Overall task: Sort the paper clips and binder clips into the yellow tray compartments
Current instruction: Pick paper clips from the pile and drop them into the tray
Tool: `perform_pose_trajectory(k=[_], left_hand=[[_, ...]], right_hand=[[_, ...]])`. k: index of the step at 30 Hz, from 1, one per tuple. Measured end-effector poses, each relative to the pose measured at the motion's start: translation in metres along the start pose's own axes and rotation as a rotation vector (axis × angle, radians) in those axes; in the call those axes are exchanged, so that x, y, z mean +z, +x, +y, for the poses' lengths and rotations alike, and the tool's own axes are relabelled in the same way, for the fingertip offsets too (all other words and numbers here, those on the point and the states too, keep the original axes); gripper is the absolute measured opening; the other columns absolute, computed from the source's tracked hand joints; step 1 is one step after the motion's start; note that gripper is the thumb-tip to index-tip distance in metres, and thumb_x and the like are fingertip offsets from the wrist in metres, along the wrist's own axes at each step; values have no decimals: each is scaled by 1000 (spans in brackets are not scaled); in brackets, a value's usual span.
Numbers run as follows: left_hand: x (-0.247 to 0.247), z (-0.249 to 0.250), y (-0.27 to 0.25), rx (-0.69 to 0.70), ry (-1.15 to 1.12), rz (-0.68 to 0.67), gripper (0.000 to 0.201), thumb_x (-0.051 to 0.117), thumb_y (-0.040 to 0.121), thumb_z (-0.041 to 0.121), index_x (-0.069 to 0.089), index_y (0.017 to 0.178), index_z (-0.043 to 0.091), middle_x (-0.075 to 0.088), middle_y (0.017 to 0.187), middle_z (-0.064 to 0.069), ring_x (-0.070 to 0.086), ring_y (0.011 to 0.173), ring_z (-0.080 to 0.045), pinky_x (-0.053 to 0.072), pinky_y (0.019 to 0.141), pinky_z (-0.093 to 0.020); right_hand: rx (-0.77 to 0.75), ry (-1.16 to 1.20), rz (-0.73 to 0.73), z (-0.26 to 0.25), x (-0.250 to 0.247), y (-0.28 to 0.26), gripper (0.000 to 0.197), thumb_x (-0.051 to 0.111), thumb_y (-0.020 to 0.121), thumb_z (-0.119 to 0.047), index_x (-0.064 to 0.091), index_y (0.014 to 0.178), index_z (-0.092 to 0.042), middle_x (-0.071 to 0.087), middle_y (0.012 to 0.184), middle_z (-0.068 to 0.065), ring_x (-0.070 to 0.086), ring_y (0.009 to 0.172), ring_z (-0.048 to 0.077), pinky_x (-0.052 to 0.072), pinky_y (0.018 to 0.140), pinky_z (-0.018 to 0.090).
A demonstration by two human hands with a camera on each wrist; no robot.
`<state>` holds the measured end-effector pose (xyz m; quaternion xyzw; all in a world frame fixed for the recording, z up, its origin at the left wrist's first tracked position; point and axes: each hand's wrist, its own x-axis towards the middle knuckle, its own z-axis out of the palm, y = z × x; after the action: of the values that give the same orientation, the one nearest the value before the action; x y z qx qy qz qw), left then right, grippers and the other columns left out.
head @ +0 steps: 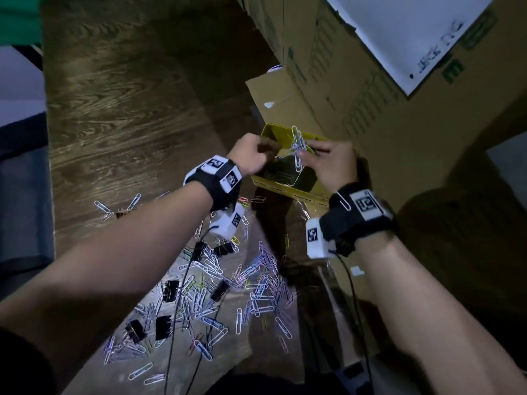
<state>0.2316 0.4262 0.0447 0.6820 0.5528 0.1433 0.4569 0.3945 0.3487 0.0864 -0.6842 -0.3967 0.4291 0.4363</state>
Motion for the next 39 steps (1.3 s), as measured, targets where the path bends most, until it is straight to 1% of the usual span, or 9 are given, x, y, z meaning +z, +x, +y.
perform_pose_trajectory(k=[4,7,11,14,19,24,27,31,39], left_hand=[[10,-12,-47,-10,-327,246,36,46,84,-9,63,66,18,64,67,-2,58,58,-10,48,53,-23],[35,-29,-80,-50,-155,165,33,48,81,-7,64,66,17,63,63,-2,57,52,-7,44,55,-19],[73,-40,-111,147,363,-285,40,46,86,4,60,119,20,59,117,-6,56,108,-20,45,92,-31],[99,-54,-121,300,778,-517,53,41,95,30,23,145,31,16,155,-4,21,140,-22,22,109,-43],[110,-78,-148,361,932,-643,58,27,98,42,5,149,23,-8,157,1,-11,144,-22,-2,114,-54],[100,-97,-182,420,847,-650,55,36,98,31,15,148,25,8,158,-1,4,145,-22,5,117,-49],[89,-94,-188,391,818,-492,67,50,91,28,12,147,31,8,157,-3,16,142,-22,16,114,-48],[89,-85,-188,180,885,-441,79,55,84,53,9,145,33,10,154,-5,22,136,-27,29,108,-52],[111,-85,-196,73,656,-348,54,61,86,19,42,136,16,37,132,-10,44,120,-30,40,101,-38]], right_hand=[[-21,-373,-78,2,18,30,35,72,82,-15,66,115,-10,66,116,10,64,81,12,49,72,11],[-50,-652,-240,4,37,41,29,67,86,-18,67,115,-14,67,114,10,64,87,19,51,73,21],[-65,-878,-450,10,49,39,38,64,88,-19,60,125,-12,56,135,6,51,124,24,39,103,30],[-117,-831,-460,8,48,24,41,62,90,-20,56,129,-13,52,138,6,47,128,23,35,105,30],[-253,-541,-380,8,31,-16,30,62,89,-15,64,119,-11,63,123,8,59,112,18,45,101,34],[51,-478,-588,61,1,-77,15,72,81,-27,69,93,-19,70,90,-4,65,84,12,53,87,41],[283,-1025,-771,95,-10,-114,63,71,72,-55,52,120,-20,62,115,4,61,103,22,49,86,33],[320,-1291,-645,125,1,-163,120,67,61,-72,5,148,-17,22,148,24,41,128,35,39,103,40],[109,-1152,-530,136,47,-191,71,77,73,-27,32,127,-13,39,130,18,48,116,37,45,90,40]])
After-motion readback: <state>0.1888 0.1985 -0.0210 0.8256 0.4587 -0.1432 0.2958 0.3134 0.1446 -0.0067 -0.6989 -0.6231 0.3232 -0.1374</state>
